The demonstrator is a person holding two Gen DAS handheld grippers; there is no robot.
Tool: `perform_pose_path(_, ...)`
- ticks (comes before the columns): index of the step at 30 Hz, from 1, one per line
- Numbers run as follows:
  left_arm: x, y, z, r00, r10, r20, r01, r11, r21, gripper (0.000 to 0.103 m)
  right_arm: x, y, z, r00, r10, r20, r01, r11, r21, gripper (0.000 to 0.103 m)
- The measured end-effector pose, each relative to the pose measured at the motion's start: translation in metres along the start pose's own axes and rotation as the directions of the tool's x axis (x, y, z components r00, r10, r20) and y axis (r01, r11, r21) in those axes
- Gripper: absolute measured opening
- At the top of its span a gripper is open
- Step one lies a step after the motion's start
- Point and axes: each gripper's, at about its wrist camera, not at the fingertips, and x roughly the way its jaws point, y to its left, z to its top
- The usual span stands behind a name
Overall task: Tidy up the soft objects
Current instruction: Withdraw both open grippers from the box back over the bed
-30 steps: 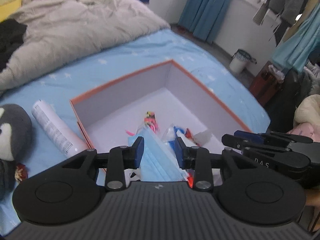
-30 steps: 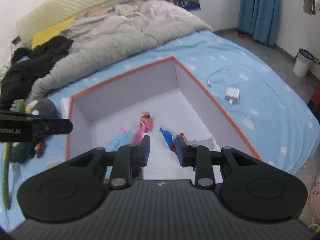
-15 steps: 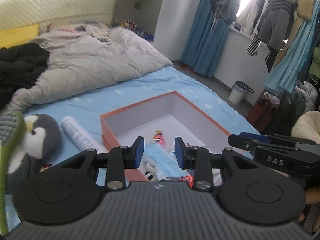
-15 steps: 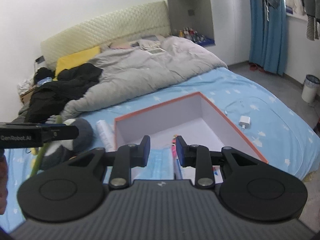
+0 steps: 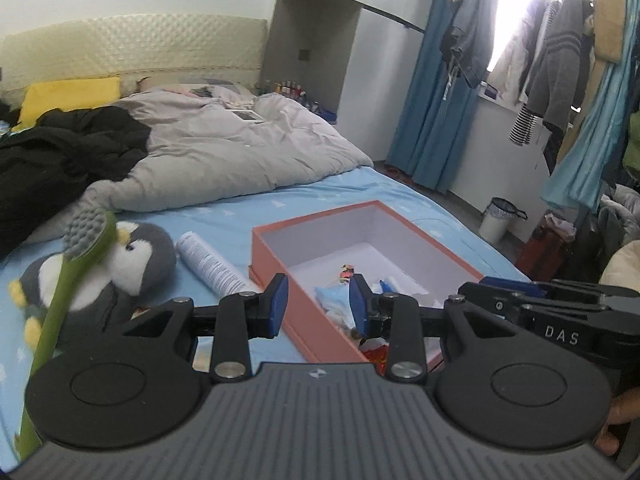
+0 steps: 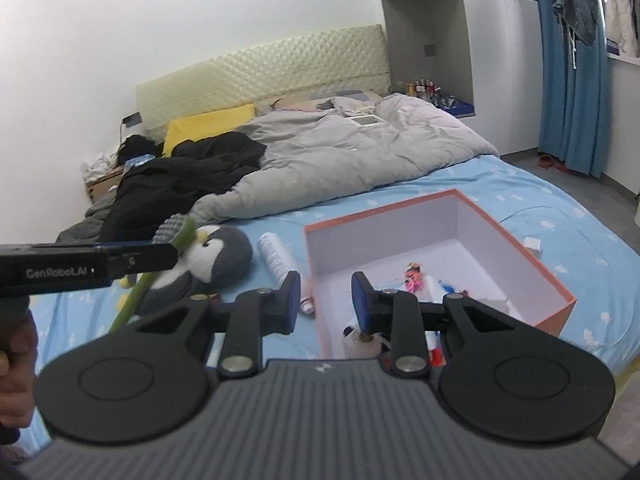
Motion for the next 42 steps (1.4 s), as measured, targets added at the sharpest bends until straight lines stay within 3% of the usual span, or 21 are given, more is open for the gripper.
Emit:
perform_pose_path(12,-0.048,0.024,-0.065,0.998,0.058,-0.02,-0.059,0.994,-0.089,0.039,-0.014,0.041,-0.047,0.998,0.057,-0.031,-0.058,0.996,-0.062,0.031)
perform_pose_path(29,-0.084,0.057,-0.137,0.985,0.156,-0.075,-0.167,0.972,-0.167,0.039,-0.016,0.085,-0.109,0.981,0.144,-0.129,-0.158,0.982,-0.101,0.031)
perform_pose_path(36,-0.079,0.075,-0.153,0.983,0.165,-0.085,-0.179,0.965,-0.194,0.039,-0.007,0.093,-0.124,0.977,0.156,-0.142,-0.174,0.977,-0.121,0.031)
perform_pose_path(42,-0.051,0.095,-0.159,0.976,0.175,-0.13,-0.2,0.957,-0.209,0.039,0.022,0.091,-0.132,0.975,0.147,-0.169,-0.166,0.981,-0.104,0.031)
